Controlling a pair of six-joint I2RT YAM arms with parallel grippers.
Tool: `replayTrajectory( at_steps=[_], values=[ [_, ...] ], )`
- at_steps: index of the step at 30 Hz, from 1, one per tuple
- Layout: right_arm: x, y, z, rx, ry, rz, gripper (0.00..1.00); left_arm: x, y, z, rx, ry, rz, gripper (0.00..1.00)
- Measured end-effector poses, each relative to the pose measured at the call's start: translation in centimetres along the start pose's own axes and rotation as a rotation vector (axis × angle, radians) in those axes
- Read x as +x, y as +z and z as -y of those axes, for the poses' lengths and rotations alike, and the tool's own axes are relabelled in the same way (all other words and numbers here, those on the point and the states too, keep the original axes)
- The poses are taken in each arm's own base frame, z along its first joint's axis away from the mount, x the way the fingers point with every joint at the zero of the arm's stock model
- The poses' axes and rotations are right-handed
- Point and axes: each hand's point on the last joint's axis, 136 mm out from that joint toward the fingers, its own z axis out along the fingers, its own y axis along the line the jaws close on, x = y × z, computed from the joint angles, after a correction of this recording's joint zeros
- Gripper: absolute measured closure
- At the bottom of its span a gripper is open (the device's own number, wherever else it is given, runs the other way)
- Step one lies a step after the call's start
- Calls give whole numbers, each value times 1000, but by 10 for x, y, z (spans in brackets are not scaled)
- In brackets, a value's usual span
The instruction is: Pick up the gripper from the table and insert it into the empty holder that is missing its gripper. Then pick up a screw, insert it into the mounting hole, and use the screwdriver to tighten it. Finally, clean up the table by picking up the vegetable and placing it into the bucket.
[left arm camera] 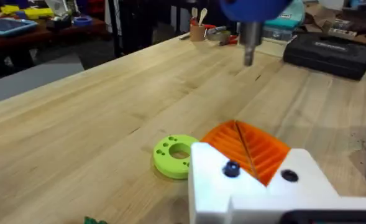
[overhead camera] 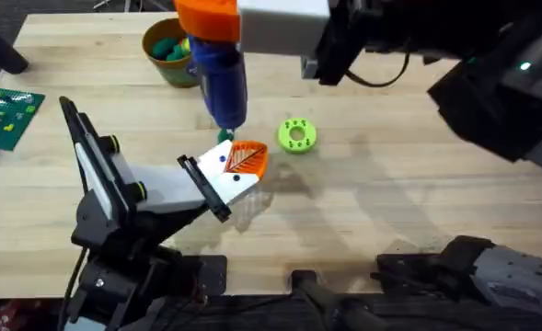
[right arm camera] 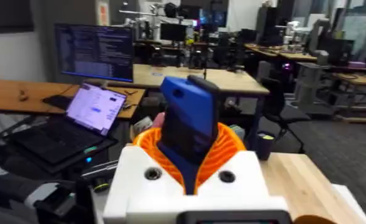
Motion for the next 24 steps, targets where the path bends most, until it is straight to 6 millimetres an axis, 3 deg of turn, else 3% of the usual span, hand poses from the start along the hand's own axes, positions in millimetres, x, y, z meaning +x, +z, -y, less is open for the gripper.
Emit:
replayTrajectory(
  at_steps=[7, 24],
  values=[
    [-13, 2, -5, -33, -4, 1, 941, 0, 0, 0, 0, 0, 0, 992],
    [-10, 18, -33, -121, 15, 5, 941, 0, 0, 0, 0, 0, 0, 992]
  ],
)
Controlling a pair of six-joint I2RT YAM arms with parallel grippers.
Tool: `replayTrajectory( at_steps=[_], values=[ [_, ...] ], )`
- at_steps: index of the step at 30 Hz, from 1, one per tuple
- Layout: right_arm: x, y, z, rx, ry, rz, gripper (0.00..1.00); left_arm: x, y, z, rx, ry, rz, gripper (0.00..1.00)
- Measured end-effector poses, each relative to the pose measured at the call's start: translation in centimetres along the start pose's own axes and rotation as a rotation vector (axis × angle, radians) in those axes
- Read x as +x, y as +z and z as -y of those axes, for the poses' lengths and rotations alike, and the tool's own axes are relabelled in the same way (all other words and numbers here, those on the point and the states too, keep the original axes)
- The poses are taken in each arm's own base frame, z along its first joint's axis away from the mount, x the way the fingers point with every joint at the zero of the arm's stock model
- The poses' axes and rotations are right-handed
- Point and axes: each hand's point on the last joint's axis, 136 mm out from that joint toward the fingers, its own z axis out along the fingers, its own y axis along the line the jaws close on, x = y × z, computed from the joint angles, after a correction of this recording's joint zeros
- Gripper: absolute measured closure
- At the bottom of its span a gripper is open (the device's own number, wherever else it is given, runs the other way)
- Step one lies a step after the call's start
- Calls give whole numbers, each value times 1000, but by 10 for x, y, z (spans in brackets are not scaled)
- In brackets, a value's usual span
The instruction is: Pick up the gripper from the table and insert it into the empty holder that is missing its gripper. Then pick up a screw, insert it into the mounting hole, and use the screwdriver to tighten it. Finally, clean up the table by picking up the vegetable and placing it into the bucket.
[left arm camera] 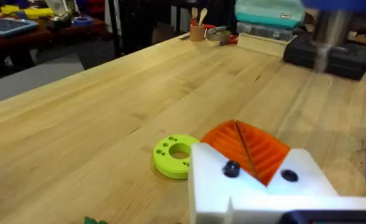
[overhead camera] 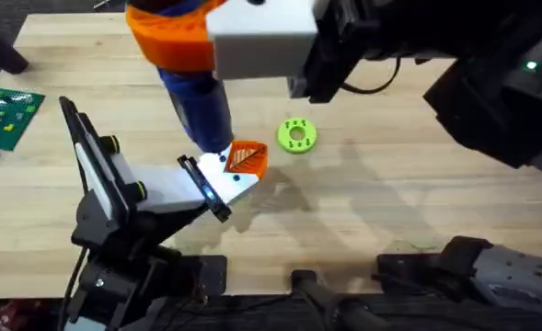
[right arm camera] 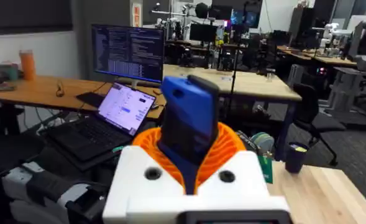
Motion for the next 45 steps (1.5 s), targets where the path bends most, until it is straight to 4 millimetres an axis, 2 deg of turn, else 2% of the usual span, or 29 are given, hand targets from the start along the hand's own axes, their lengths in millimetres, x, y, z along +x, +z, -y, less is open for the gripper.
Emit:
replayTrajectory(
  at_steps=[14, 22, 31, 45],
  values=[
    [28, 8, 9, -14, 55, -44, 941, 0, 0, 0, 0, 0, 0, 992],
    [28, 7, 1, -71, 46, -48, 941, 0, 0, 0, 0, 0, 0, 992],
    [13, 2, 2, -79, -17, 2, 941, 0, 0, 0, 0, 0, 0, 992],
    [25, -14, 18, -27, 29, 0, 941, 0, 0, 0, 0, 0, 0, 992]
  ],
)
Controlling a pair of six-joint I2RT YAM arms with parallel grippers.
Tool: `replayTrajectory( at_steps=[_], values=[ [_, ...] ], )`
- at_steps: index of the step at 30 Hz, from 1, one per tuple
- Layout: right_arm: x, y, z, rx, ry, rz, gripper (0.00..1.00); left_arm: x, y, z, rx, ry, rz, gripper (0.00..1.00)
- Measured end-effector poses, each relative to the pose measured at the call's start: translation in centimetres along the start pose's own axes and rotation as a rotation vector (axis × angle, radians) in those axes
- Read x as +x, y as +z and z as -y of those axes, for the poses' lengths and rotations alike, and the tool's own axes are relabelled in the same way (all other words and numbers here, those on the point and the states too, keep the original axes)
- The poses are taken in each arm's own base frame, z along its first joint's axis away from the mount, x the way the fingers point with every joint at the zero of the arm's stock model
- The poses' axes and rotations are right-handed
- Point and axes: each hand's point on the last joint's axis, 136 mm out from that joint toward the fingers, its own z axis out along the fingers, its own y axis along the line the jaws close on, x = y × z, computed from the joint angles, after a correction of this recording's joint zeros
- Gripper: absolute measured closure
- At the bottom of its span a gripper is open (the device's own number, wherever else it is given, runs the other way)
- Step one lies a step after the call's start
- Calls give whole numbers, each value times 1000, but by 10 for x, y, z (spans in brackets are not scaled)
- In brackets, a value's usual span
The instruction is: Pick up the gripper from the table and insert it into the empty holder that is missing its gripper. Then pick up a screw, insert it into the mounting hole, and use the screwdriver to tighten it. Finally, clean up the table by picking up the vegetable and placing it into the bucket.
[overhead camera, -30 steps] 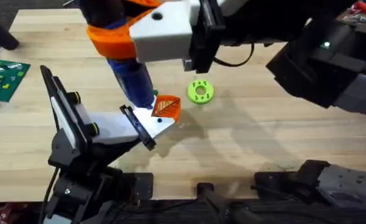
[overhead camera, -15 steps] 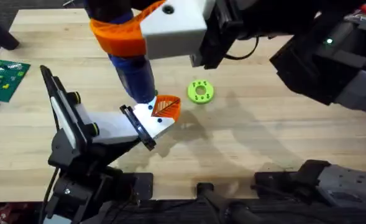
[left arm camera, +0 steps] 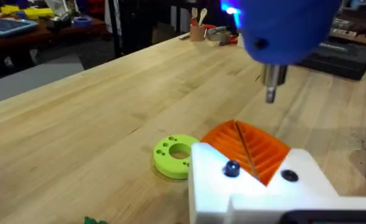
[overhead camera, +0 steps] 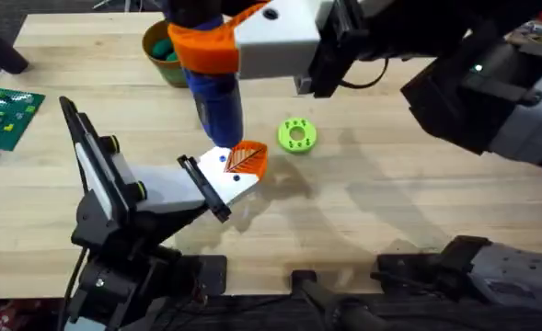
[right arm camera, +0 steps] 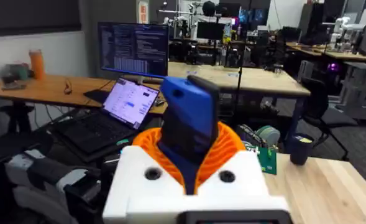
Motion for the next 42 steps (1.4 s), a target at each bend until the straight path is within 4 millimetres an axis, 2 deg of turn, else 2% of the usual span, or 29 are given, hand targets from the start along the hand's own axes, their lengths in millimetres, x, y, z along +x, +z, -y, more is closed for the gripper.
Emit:
replayTrajectory(
  at_steps=[7, 16, 22, 30, 42],
  values=[
    [1, -1, 2, 4, 23, -1, 941, 0, 0, 0, 0, 0, 0, 992],
    [15, 3, 10, 3, 44, -12, 941, 0, 0, 0, 0, 0, 0, 992],
    [11, 8, 2, -66, -38, 30, 941, 0, 0, 0, 0, 0, 0, 992],
    [20, 9, 1, -90, 21, 13, 941, 0, 0, 0, 0, 0, 0, 992],
    [20, 15, -7, -119, 19, 20, 941, 0, 0, 0, 0, 0, 0, 992]
  ],
)
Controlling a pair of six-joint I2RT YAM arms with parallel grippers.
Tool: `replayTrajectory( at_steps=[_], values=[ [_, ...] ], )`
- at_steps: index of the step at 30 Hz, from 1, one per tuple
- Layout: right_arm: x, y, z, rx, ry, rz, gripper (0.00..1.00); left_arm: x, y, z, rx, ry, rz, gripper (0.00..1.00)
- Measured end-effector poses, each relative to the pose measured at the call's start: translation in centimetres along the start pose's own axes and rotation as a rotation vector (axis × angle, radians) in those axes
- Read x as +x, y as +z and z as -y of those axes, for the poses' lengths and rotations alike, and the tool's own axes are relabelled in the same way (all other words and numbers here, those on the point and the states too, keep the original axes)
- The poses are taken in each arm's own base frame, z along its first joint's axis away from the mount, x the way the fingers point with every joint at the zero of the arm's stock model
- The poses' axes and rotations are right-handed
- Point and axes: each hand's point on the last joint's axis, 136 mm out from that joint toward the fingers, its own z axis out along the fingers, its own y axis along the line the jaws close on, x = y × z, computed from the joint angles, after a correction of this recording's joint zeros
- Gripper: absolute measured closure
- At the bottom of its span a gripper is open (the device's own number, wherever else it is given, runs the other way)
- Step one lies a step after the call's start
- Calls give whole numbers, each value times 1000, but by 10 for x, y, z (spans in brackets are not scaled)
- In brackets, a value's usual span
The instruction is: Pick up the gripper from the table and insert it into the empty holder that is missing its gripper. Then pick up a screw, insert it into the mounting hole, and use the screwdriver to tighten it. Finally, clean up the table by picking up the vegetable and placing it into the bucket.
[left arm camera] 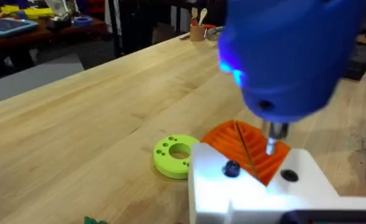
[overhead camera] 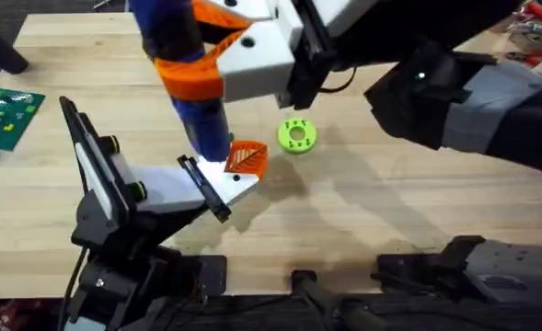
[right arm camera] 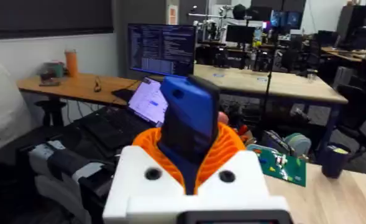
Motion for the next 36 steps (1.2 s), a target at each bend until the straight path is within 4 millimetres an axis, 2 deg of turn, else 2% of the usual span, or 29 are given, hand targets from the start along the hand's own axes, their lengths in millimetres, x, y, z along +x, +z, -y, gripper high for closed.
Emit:
replayTrajectory(
  at_steps=[14, 25, 36],
  values=[
    [1, 2, -2, -8, -6, -1, 941, 0, 0, 0, 0, 0, 0, 992],
    [12, -2, 8, 8, -6, -16, 941, 0, 0, 0, 0, 0, 0, 992],
    [12, -1, 8, 8, -16, -15, 941, 0, 0, 0, 0, 0, 0, 992]
  ],
)
